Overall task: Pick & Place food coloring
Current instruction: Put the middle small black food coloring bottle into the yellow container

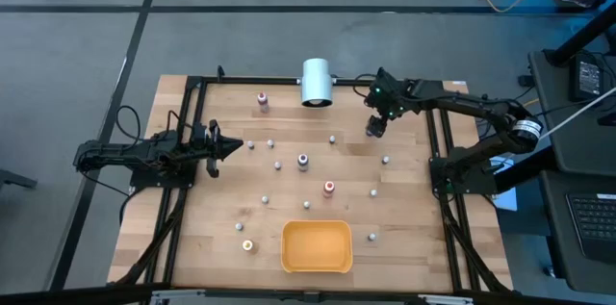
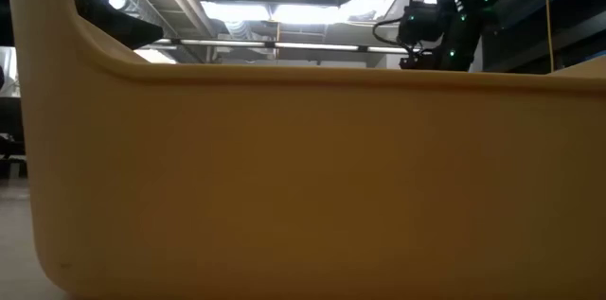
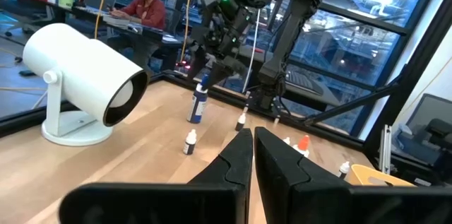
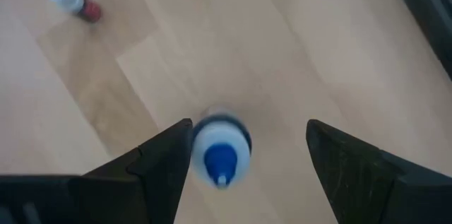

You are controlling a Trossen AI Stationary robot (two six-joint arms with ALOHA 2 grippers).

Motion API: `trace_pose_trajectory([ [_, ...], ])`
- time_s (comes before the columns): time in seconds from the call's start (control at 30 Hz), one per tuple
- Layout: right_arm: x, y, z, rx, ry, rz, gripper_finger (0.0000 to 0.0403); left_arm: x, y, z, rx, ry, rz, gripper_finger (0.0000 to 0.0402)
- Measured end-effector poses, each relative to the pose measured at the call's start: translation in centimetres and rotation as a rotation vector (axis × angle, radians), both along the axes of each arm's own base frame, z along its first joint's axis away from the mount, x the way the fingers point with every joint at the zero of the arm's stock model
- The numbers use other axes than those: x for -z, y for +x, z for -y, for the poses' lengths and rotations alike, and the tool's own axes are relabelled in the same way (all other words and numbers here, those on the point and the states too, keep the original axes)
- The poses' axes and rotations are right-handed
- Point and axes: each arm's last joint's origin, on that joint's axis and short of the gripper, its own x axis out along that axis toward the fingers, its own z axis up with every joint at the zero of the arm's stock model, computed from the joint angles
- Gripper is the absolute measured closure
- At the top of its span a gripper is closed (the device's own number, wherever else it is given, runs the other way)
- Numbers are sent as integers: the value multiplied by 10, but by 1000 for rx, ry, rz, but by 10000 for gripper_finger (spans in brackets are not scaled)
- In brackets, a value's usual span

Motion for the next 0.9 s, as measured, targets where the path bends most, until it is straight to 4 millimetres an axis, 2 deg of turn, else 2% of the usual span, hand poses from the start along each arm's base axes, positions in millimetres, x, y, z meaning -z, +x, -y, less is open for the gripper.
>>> trace_pose_trajectory([
  [0.2,-28,-21,-14,8,12,-15,124,0,0,1,18,-4,1,386],
  [0.37,-56,-40,-28,44,-40,102,124,0,0,1,20,1,0,386],
  [0.47,-64,-51,-42,48,-27,118,124,0,0,1,19,3,-1,386],
  [0.6,-58,-56,-61,37,55,103,124,2,0,1,19,3,-18,386],
  [0.9,-28,-50,-91,45,161,67,124,3,0,1,19,21,-31,386],
])
